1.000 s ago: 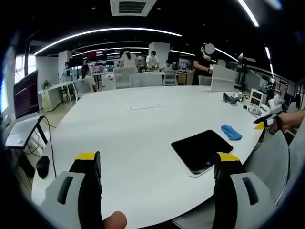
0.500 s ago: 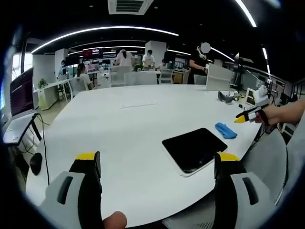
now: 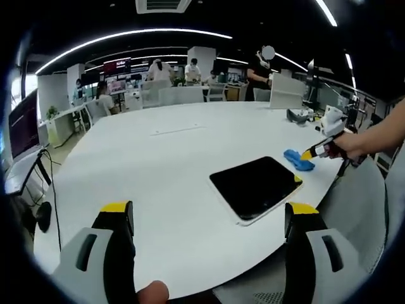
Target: Wipe the mirror surface with the cleaning cloth until all visible marks leave the cleaned area.
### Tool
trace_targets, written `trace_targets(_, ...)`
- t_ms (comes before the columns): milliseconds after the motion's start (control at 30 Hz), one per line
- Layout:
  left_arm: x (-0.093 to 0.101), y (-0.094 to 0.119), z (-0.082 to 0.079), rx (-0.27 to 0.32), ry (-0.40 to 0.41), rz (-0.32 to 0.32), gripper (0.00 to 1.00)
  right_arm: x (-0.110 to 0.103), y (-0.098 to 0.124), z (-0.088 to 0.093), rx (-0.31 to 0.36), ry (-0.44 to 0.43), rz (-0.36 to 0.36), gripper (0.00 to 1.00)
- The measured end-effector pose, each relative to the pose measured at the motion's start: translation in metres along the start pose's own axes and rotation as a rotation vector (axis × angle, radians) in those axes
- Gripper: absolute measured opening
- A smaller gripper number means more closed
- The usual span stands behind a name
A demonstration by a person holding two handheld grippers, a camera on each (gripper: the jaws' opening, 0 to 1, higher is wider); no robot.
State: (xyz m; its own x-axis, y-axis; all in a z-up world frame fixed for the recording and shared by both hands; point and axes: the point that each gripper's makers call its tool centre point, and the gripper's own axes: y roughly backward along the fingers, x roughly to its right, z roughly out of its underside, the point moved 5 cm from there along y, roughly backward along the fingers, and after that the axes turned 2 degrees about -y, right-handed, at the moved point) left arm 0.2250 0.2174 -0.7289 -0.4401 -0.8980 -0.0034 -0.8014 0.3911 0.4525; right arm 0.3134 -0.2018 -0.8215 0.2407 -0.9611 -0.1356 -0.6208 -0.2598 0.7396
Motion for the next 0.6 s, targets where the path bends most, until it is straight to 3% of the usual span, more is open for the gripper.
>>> trace_targets(100,-0.001,0.000,0.000,-0.004,-0.007,0.006,0.99,0.001,-0.007,0.003,-0.013,-0.015,0.034,0.12)
trace_targets(167,-0.002,0.002,0.000,-0.007,-0.011,0.005,0.99,0.007,-0.011,0.009,-0.047,-0.014,0.111,0.06)
trace_targets(300,-0.007,0.004,-0.001,-0.006,-0.011,0.002,0.99,0.003,-0.010,0.009,-0.024,-0.008,0.096,0.02)
trace_targets(500,-0.012,0.006,0.000,-0.009,-0.006,-0.003,0.99,0.003,-0.009,0.006,-0.051,-0.021,0.086,0.00)
trace_targets(567,-0.013,0.006,0.000,-0.012,-0.011,-0.003,0.99,0.006,-0.005,0.003,-0.054,0.036,0.121,0.00)
trace_targets(600,-0.013,0.007,0.000,-0.012,-0.011,-0.003,0.99,0.003,-0.005,0.002,-0.051,0.021,0.107,0.00)
